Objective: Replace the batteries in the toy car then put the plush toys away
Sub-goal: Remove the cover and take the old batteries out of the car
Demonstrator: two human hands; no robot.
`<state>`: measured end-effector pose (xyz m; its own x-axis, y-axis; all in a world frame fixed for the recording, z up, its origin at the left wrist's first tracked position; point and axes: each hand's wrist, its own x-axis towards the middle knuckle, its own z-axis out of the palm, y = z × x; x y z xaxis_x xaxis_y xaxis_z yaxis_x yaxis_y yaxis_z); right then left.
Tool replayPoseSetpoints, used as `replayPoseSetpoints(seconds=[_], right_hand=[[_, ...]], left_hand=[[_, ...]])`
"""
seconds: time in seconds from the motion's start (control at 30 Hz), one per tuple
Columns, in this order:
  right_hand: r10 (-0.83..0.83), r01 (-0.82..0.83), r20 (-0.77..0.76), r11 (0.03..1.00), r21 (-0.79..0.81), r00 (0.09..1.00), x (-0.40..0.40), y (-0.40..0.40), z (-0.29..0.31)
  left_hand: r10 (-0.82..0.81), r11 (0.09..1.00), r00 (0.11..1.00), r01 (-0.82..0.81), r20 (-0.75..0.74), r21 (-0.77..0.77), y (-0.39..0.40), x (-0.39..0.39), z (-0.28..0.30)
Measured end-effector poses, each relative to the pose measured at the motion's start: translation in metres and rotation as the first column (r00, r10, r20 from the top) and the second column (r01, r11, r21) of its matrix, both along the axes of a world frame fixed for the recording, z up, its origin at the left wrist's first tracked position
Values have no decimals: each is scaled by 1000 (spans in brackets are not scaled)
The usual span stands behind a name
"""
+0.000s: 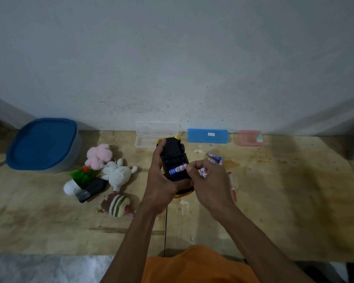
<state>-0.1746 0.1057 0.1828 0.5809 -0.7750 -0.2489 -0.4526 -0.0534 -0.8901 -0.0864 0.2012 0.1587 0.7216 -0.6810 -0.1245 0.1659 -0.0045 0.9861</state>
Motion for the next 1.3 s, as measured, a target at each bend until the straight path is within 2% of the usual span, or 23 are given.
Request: replayPoseSetpoints(seconds=[0.2, 0.37, 0.5, 0.73, 0.87, 0.97, 1.13, 1.2, 1.3], right_hand=[[-46, 53, 83, 996, -79, 995, 6, 0, 0], [-55, 52, 121, 998, 22, 991, 17, -5, -2], [-5, -5, 96, 995, 103, 995, 18, -12, -5], [43, -52, 78, 990, 128, 996, 22, -11, -8], [-13, -2, 88, 985, 173, 996, 24, -13, -2], [-162, 75, 172, 901, 428, 972, 14, -27, 8], [-414, 172, 150, 643, 747, 898, -4, -53, 4], [-464, 217, 108, 591, 777, 879, -10, -57, -4], [-510, 348, 10, 601, 719, 860, -20, -61, -19]], left_hand=[[-32, 999, 999, 33, -24, 5, -1, 1, 1], [-43, 999, 998, 44, -37, 19, -1, 3, -6], [-46, 999, 996, 47, -71, 12, 0, 4, -8], [-53, 998, 996, 55, -67, 33, 2, 7, -13], [-67, 997, 996, 69, -52, 43, 4, 8, -17], [-70, 994, 996, 74, -48, 84, 8, 9, -24], [-77, 988, 991, 91, -111, 127, 12, 13, -47], [-97, 981, 984, 119, -148, 150, 10, 11, -58], [-141, 960, 971, 182, -194, 213, 1, 6, -77]])
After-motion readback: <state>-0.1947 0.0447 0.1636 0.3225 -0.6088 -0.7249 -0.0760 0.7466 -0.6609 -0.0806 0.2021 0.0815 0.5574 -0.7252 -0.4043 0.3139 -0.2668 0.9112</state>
